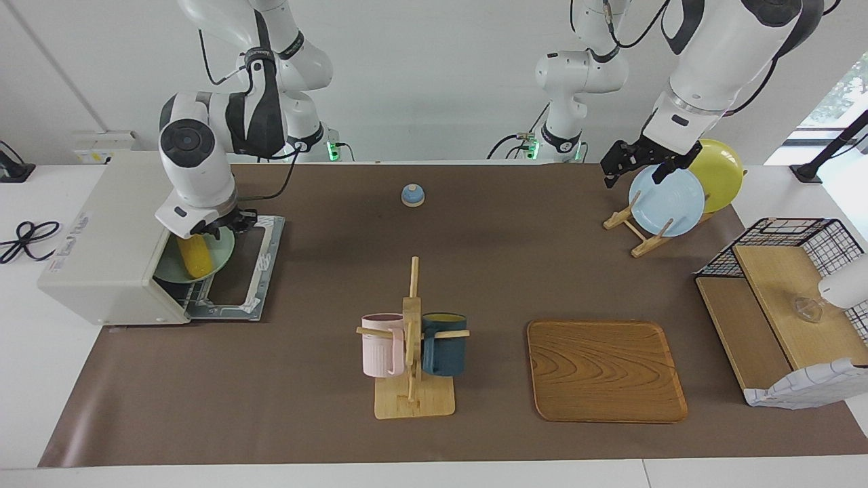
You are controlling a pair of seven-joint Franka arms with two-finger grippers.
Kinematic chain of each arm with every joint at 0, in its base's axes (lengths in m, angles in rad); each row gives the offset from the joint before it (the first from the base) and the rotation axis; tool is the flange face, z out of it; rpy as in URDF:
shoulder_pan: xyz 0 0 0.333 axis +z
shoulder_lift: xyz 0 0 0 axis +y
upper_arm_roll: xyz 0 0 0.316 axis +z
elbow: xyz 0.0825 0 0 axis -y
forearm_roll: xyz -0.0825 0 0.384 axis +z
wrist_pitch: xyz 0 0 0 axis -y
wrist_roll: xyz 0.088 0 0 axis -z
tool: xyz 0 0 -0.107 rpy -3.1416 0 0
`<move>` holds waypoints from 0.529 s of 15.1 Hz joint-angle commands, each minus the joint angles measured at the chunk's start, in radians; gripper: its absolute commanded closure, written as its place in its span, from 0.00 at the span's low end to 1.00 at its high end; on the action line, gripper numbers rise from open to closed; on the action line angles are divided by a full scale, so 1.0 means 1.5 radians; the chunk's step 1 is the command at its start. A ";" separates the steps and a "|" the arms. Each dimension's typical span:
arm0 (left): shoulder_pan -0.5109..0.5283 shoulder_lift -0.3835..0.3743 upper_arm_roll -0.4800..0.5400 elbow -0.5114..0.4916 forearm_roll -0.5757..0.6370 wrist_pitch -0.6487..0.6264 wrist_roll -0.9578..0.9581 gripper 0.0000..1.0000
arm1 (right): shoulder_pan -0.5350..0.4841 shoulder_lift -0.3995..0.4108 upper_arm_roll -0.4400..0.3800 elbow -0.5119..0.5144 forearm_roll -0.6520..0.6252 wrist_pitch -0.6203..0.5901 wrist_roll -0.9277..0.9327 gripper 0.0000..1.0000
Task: Put corn in oven
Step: 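Release the corn inside the oven and pull the right gripper out, then push the oven's glass door shut with the right gripper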
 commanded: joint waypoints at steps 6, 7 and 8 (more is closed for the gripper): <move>0.002 -0.015 -0.003 -0.014 0.012 0.009 -0.003 0.00 | 0.091 0.036 0.002 -0.063 0.045 0.186 0.167 0.92; 0.003 -0.014 -0.003 -0.014 0.011 0.009 -0.003 0.00 | 0.095 0.039 0.001 -0.072 0.045 0.199 0.173 0.93; 0.006 -0.015 -0.003 -0.015 0.009 0.009 -0.003 0.00 | 0.098 0.044 0.001 -0.072 0.045 0.204 0.175 0.94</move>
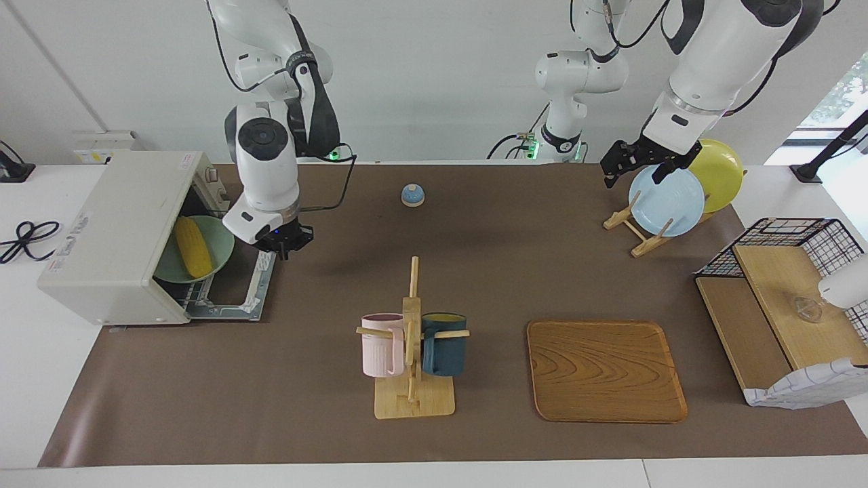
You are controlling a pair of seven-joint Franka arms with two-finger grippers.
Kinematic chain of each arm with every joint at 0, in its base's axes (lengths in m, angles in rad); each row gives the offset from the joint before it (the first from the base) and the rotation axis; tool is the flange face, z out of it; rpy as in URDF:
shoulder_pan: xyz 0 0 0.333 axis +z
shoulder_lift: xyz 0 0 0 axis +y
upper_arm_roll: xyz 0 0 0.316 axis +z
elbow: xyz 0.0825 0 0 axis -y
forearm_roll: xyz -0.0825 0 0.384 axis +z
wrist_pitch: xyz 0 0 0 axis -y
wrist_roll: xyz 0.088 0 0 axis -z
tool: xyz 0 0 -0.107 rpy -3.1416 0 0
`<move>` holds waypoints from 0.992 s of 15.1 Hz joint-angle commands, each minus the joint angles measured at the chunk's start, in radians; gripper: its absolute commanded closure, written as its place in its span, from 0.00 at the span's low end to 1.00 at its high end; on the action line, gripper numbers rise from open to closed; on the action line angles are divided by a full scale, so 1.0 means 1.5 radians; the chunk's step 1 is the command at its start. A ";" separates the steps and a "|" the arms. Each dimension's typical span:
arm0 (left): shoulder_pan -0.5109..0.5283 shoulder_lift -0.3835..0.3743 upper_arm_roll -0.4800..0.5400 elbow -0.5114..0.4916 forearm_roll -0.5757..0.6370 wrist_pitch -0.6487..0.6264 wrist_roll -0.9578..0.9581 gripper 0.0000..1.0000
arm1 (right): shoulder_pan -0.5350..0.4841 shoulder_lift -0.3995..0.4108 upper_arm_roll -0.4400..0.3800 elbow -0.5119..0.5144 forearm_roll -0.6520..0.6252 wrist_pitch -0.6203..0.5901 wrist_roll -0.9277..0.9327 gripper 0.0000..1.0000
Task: Put corn in oven
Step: 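Push the oven's glass door shut with the right gripper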
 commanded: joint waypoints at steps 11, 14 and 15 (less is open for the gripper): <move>0.007 -0.015 -0.002 -0.019 0.005 0.021 0.000 0.00 | -0.021 0.043 -0.006 -0.098 -0.016 0.071 0.036 0.98; 0.008 -0.015 -0.002 -0.019 0.005 0.019 -0.001 0.00 | -0.015 0.040 -0.005 -0.099 -0.056 0.053 0.058 0.98; 0.007 -0.015 -0.002 -0.019 0.005 0.018 -0.001 0.00 | -0.018 0.041 -0.005 -0.099 -0.073 0.052 0.058 0.98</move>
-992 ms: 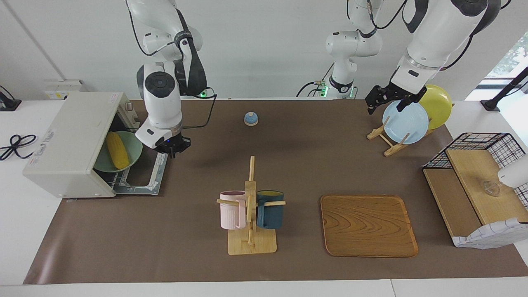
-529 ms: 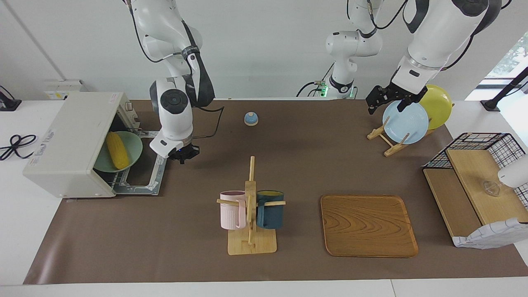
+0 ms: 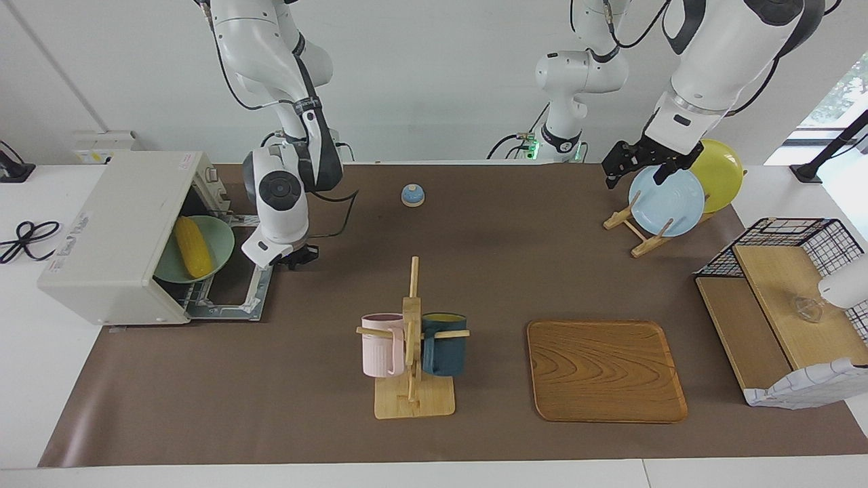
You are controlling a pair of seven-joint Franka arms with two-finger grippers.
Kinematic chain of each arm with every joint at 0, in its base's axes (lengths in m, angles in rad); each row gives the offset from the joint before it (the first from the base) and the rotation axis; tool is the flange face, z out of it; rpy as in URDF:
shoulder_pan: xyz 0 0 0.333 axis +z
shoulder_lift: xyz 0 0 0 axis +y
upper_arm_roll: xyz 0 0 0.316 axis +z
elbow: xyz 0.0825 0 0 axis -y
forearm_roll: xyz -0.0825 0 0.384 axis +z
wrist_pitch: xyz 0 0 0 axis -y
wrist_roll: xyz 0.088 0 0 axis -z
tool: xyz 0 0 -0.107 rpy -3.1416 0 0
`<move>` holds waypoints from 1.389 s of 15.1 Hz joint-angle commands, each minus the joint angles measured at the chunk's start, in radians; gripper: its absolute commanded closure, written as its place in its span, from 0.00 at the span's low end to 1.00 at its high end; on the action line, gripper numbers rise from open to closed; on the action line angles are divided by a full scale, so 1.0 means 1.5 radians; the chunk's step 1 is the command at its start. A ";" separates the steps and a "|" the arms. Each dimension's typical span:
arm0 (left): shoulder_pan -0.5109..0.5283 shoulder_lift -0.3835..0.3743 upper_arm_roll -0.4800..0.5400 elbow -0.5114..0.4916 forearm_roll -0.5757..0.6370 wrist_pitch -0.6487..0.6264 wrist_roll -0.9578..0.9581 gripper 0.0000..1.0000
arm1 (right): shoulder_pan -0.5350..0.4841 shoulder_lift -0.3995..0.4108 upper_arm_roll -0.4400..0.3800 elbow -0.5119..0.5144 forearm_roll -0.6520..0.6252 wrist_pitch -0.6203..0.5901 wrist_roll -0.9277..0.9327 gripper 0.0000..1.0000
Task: Put corn in oven
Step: 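Push the oven's glass door shut with the right gripper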
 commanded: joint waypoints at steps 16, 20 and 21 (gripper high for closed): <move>0.007 -0.015 0.000 -0.018 0.006 0.008 0.001 0.00 | -0.018 -0.007 0.003 -0.005 -0.095 -0.046 0.019 0.98; 0.007 -0.015 0.000 -0.018 0.006 0.008 0.002 0.00 | -0.023 -0.016 0.002 -0.004 -0.100 -0.064 0.010 0.98; 0.007 -0.015 0.000 -0.018 0.006 0.008 0.001 0.00 | -0.032 -0.016 0.002 -0.003 -0.103 -0.065 0.004 0.98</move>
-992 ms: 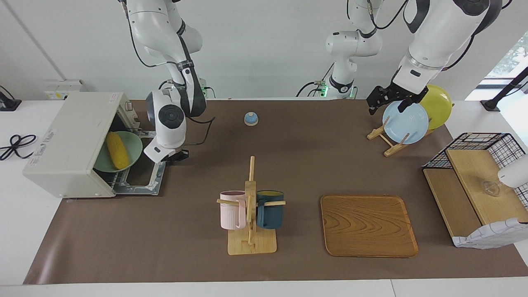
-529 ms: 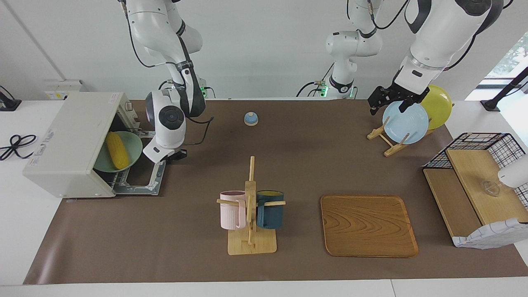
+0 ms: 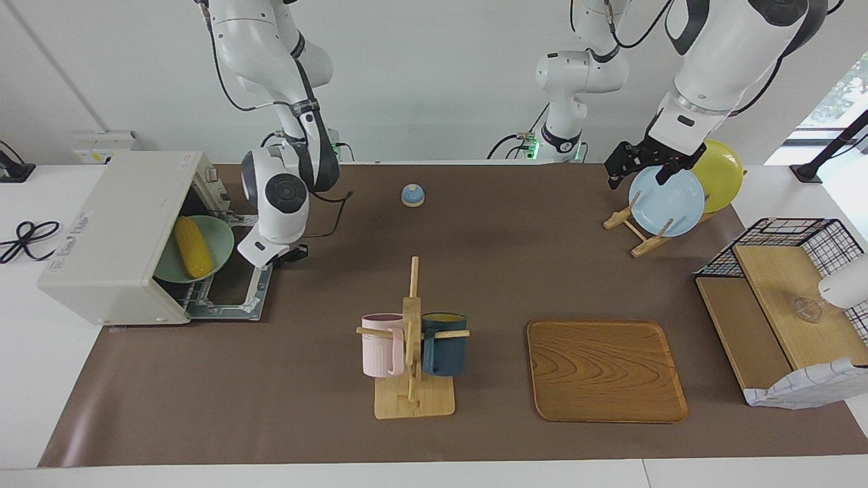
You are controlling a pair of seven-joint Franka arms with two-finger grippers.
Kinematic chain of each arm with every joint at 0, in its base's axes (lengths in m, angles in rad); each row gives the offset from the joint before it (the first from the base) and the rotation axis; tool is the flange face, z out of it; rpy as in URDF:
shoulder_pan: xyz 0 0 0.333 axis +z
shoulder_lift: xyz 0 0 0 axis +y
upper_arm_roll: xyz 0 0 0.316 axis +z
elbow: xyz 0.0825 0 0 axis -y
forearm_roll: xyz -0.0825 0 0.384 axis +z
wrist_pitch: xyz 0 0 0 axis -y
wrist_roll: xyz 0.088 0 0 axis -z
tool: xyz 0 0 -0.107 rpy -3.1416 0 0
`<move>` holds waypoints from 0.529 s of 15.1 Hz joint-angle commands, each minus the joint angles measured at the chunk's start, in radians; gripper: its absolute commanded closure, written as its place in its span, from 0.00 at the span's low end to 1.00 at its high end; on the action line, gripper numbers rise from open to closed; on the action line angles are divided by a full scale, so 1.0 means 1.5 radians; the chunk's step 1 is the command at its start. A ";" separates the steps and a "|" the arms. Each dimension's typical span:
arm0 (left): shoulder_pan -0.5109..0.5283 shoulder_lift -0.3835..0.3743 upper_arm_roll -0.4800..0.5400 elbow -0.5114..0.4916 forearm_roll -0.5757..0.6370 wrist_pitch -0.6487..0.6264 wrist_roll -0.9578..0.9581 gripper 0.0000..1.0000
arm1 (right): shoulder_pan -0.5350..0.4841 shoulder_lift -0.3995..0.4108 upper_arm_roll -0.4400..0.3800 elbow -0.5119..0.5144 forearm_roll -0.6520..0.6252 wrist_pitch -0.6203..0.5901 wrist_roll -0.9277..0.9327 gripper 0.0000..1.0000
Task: Put corn in oven
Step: 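Push the oven's glass door shut with the right gripper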
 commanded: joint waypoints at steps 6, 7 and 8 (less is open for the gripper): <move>0.004 -0.015 -0.001 -0.018 0.006 0.008 0.001 0.00 | -0.025 -0.031 0.002 0.070 -0.037 -0.144 -0.074 0.98; 0.004 -0.015 -0.001 -0.018 0.006 0.008 0.001 0.00 | -0.032 -0.039 -0.001 0.082 -0.037 -0.164 -0.095 0.98; 0.003 -0.015 -0.001 -0.018 0.006 0.008 0.001 0.00 | -0.043 -0.047 -0.001 0.098 -0.037 -0.181 -0.119 0.98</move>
